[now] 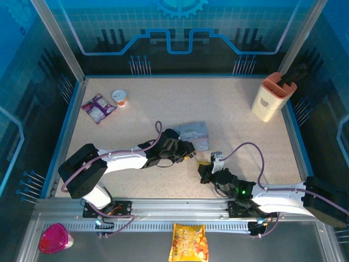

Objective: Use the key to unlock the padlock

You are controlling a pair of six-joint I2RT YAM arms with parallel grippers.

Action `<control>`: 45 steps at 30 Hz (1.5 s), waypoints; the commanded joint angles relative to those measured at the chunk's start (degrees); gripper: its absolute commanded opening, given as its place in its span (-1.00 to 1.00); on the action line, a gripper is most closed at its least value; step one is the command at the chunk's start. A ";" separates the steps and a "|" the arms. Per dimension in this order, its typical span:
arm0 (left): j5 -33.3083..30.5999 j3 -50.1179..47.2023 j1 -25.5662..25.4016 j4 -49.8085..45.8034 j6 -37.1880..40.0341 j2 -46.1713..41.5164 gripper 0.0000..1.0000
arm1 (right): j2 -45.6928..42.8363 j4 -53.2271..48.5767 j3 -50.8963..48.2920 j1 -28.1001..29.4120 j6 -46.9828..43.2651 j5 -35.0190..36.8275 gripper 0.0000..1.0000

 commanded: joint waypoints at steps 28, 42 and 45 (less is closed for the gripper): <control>2.04 0.33 -1.61 1.85 0.57 -1.15 -0.76 | -0.49 2.81 1.61 -1.01 -1.21 0.26 -1.00; 2.11 0.76 -3.38 1.89 0.82 -0.24 -0.77 | 0.04 4.35 1.89 -1.14 -0.42 -0.39 -1.00; 2.11 0.51 -3.56 1.99 0.56 -0.15 -0.78 | -0.11 4.77 1.89 -1.21 -0.16 -0.52 -1.00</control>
